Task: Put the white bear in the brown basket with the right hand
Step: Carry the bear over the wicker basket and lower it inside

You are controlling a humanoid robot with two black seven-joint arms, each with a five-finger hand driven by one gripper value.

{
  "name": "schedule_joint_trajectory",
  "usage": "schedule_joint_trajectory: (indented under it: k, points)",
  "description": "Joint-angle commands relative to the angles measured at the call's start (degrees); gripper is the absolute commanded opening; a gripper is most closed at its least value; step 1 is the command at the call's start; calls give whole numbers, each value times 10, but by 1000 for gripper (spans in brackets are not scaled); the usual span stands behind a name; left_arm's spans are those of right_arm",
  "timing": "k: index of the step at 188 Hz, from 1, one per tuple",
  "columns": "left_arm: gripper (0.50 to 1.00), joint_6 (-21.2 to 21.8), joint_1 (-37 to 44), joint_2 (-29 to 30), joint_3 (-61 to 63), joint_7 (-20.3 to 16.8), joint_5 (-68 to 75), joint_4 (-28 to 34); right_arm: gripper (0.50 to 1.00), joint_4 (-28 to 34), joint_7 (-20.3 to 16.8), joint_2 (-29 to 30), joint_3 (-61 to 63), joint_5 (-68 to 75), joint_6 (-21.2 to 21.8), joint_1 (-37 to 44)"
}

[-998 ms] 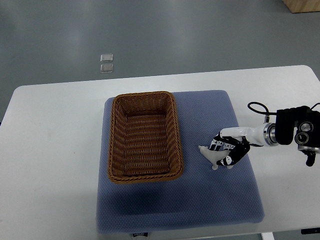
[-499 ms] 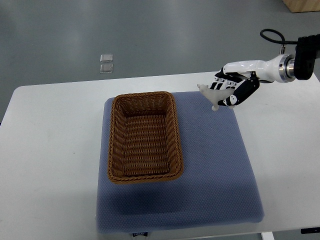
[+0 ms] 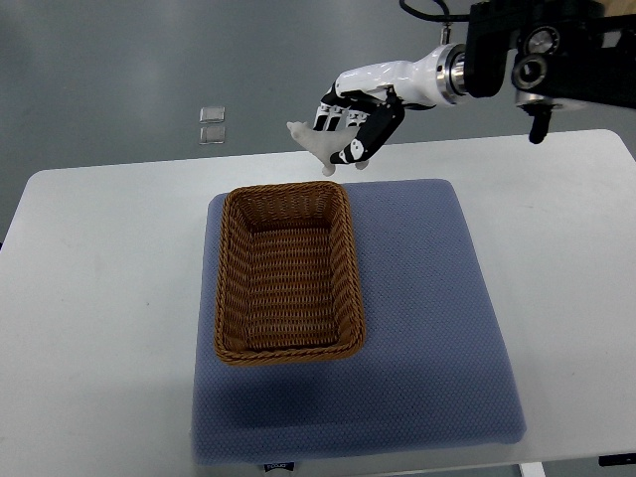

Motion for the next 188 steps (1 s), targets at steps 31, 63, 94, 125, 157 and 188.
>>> schedule_joint_trajectory:
  k: [31,63,94,125,157,188]
  points:
    - [1000,0,0,0,0,1,-1,3,500,-92,4,143,-9,1,-22,-61]
    - [1000,0,0,0,0,1,-1,5,500,-132,5,196,-8,-6,-39,-116]
    - [1000,-1,0,0,0,1,-1,5,500,-156,5,223,-8,-27,-50,-156]
    - [1000,0,0,0,0,1,-1,5,500,-168,9,239,-8,-44,-69,-179]
    - [1000,0,0,0,0,1,-1,6,500,-181,9,245,-8,-53,-85,-194]
    - [1000,0,0,0,0,1,-1,6,541,-184,10,245,-8,-62,-85,-207]
